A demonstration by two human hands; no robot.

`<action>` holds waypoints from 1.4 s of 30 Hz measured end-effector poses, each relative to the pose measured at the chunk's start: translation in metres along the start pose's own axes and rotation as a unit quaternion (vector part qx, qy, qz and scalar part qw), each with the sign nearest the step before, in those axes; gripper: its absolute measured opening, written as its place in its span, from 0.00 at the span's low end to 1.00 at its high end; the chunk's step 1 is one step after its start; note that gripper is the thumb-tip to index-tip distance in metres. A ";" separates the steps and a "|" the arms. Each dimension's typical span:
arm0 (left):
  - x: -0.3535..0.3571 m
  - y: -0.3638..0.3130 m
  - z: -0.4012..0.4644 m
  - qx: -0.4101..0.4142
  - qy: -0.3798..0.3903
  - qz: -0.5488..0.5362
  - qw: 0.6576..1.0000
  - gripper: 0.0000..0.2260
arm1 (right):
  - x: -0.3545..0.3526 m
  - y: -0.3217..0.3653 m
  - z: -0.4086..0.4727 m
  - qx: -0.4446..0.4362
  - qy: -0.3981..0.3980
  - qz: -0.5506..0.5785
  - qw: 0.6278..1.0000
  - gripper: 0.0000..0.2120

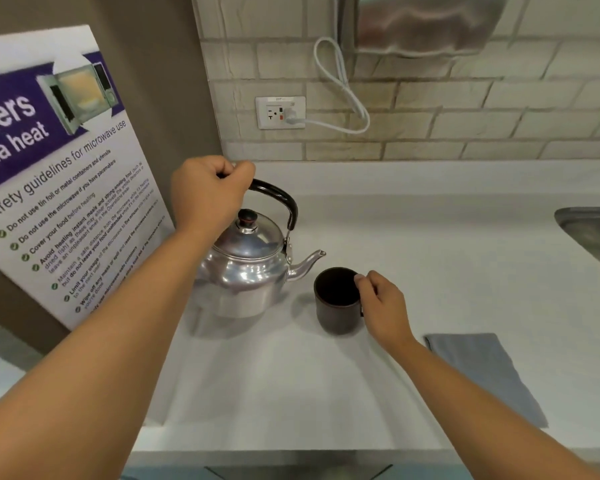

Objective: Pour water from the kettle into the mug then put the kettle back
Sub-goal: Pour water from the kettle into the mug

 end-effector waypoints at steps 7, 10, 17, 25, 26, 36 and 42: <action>0.011 -0.019 -0.011 0.016 0.031 0.055 0.998 0.14 | -0.005 -0.004 0.003 -0.008 -0.005 -0.001 1.000 0.20; 0.017 -0.031 -0.014 0.038 0.043 0.082 0.995 0.13 | -0.006 -0.006 0.004 -0.006 -0.005 0.006 1.000 0.20; 0.032 -0.046 -0.019 0.066 0.071 0.108 0.989 0.13 | -0.007 -0.008 0.003 -0.007 -0.003 0.014 1.000 0.19; 0.043 -0.054 -0.020 0.083 0.096 0.133 0.983 0.13 | -0.006 -0.009 0.004 -0.014 0.000 0.014 1.000 0.20; 0.044 -0.055 -0.020 0.085 0.100 0.136 0.982 0.13 | -0.006 -0.009 0.004 -0.014 0.000 0.014 1.000 0.19; 0.046 -0.056 -0.017 0.088 0.106 0.159 0.977 0.14 | -0.007 -0.006 0.003 -0.026 -0.003 0.005 1.000 0.19; 0.049 -0.058 -0.017 0.092 0.117 0.165 0.975 0.13 | -0.008 -0.005 0.003 -0.030 -0.003 -0.004 1.000 0.19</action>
Point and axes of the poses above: each hand's wrist, its own z-axis towards the middle knuckle, its own x-axis out of the palm, y = z × x, the point moved 9 cm from there along z, towards the middle knuckle, and after that the axes turned 10 degrees about -z, right-handed, at the moved point
